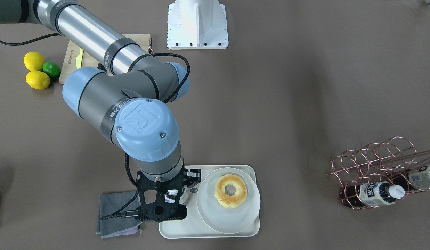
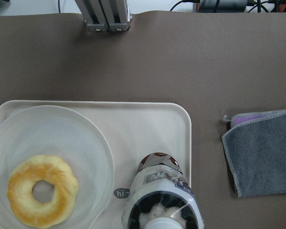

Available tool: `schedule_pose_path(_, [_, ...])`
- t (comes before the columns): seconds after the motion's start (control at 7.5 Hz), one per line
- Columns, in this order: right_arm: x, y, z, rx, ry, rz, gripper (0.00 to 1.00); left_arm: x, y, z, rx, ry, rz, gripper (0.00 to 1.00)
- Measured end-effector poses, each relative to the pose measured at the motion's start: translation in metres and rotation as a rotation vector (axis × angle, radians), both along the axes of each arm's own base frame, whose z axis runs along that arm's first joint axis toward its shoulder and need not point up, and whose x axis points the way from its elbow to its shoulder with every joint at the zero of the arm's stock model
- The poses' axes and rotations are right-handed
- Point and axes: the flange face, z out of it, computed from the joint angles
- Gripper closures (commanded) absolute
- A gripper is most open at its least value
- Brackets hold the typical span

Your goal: Place tea on tray

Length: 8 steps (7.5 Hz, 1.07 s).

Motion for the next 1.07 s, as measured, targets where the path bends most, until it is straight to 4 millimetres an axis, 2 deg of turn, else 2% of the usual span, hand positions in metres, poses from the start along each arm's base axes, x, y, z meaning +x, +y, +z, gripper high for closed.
schedule_pose_path(0.4, [0.002, 0.0, 0.001, -0.001, -0.003, 0.005, 0.0, 0.001, -0.001, -0.001, 0.001, 0.0, 0.001, 0.02])
schedule_pose_path(0.67, [0.019, 0.008, -0.023, -0.008, -0.022, 0.007, 0.0, 0.001, -0.001, -0.001, 0.001, 0.0, 0.001, 0.02])
schedule_pose_path(0.8, [0.039, 0.022, -0.047, -0.034, -0.028, 0.005, 0.0, 0.001, 0.0, -0.001, 0.0, 0.001, 0.002, 0.02])
schedule_pose_path(0.93, [0.061, 0.045, -0.069, -0.062, -0.024, 0.002, 0.0, 0.001, 0.0, -0.001, -0.002, 0.002, 0.001, 0.02])
schedule_pose_path(1.07, [0.089, 0.074, -0.072, -0.084, -0.011, 0.001, 0.0, 0.001, 0.002, 0.0, -0.005, 0.01, 0.002, 0.02])
